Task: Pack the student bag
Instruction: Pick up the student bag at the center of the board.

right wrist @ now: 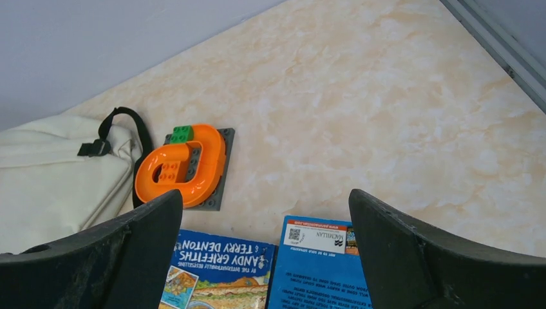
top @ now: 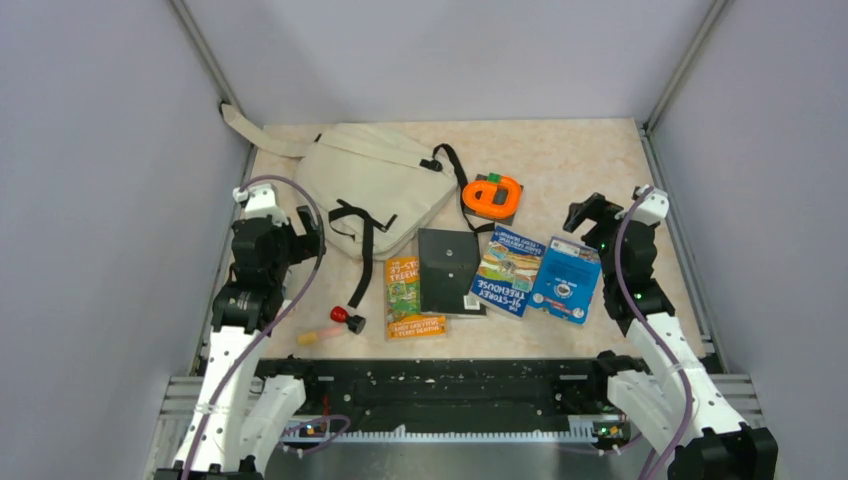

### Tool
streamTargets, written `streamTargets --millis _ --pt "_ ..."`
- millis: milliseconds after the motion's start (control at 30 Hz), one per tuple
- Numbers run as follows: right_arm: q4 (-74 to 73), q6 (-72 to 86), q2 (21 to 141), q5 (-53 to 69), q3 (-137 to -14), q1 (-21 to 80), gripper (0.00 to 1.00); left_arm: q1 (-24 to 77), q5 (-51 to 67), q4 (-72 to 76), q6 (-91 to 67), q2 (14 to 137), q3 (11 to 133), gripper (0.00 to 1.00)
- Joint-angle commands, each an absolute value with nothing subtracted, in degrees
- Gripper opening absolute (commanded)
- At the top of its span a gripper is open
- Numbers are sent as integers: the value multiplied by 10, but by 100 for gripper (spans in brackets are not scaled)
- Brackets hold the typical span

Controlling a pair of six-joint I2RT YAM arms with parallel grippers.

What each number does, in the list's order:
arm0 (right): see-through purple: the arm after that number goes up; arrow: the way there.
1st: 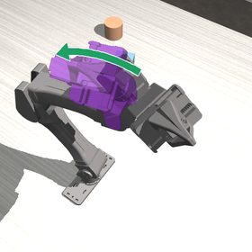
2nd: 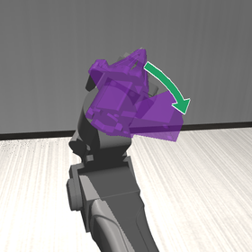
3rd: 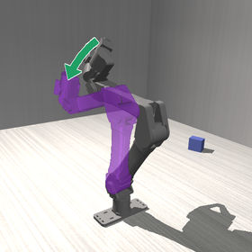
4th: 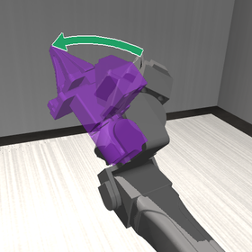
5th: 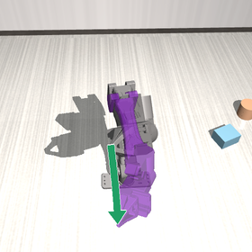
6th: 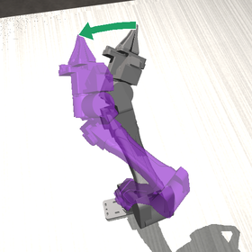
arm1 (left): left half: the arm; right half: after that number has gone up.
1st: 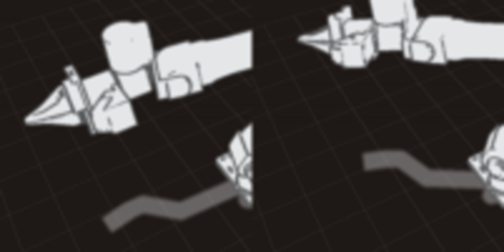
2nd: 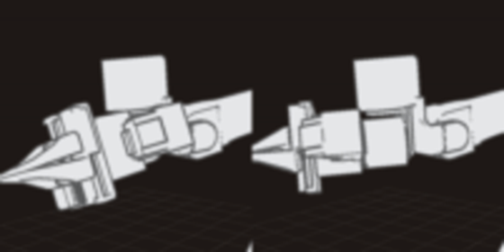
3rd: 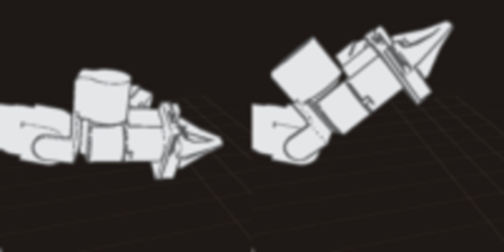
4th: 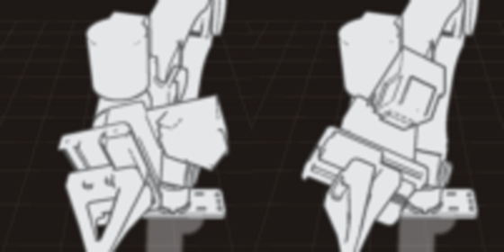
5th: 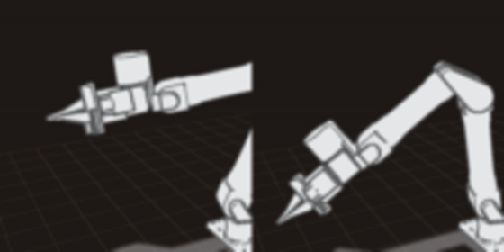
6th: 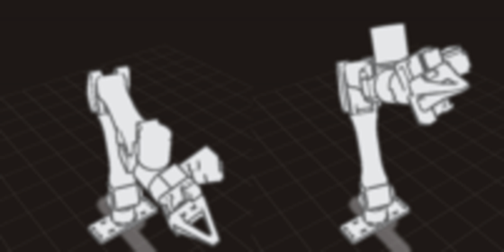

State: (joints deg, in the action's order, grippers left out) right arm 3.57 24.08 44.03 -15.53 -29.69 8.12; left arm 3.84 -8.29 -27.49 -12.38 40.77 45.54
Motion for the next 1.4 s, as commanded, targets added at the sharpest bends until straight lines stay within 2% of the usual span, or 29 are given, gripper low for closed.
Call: streamTargets --millis 0,367,600,900,1100,1367 --pt "47 235 440 -150 -321 78 98 36 -76 -264 -135 408 481 98" --pt "59 227 440 -118 -316 78 99 36 -68 -264 -132 411 479 98" --pt "58 227 429 -120 -315 78 99 41 88 -201 -235 466 458 98" --pt "54 230 430 -103 -315 79 99 197 7 -41 -353 613 429 98" --pt "52 231 421 -95 -310 78 99 199 7 -12 -410 694 450 98" --pt "54 235 428 -83 -309 78 99 163 -59 13 -452 663 408 98"
